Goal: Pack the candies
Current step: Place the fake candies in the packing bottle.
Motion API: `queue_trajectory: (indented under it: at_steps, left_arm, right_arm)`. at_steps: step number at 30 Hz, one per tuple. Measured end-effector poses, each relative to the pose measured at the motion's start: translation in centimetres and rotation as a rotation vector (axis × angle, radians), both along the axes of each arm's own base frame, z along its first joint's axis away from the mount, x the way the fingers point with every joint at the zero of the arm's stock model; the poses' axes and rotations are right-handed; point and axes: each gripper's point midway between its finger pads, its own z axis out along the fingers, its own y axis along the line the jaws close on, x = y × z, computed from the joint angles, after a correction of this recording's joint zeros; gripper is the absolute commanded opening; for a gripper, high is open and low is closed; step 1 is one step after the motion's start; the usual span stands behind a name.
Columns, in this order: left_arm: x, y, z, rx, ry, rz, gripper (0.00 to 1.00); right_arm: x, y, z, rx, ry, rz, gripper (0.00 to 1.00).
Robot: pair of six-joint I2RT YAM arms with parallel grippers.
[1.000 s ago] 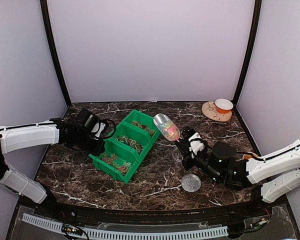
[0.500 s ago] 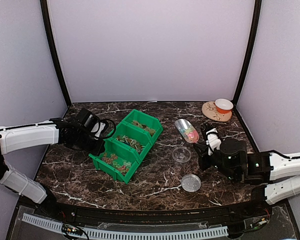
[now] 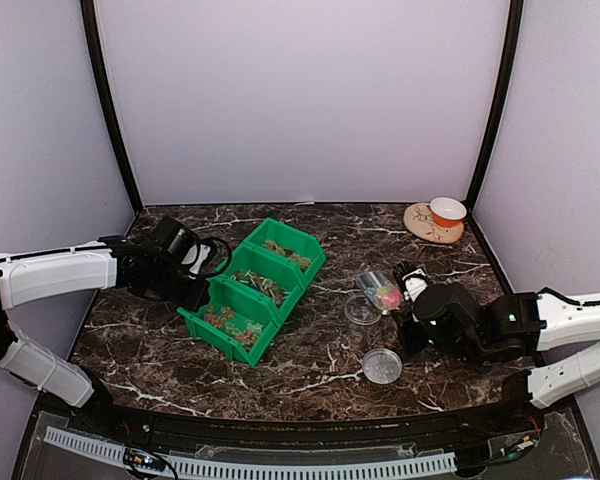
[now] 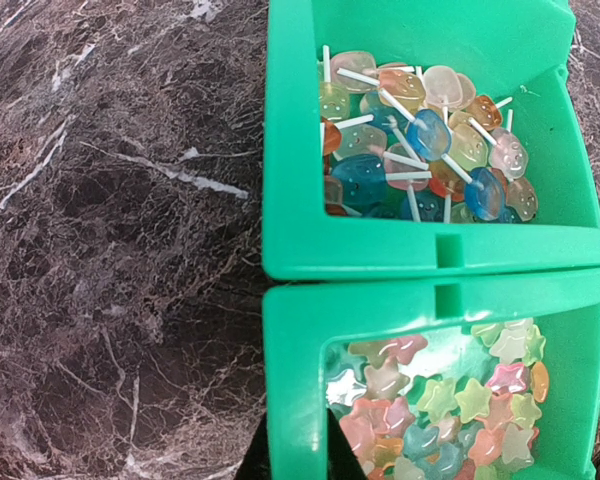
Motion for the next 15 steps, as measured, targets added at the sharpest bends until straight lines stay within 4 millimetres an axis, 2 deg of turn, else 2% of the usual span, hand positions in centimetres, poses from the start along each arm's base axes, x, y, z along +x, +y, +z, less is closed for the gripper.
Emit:
queue_trajectory:
  at_steps: [15]
  left_arm:
    - [0.0, 0.0, 0.4, -0.007, -0.01, 0.0, 0.0]
  right_arm:
    - [-1.9, -0.6, -1.8, -0.115, 0.165, 0.03, 0.0]
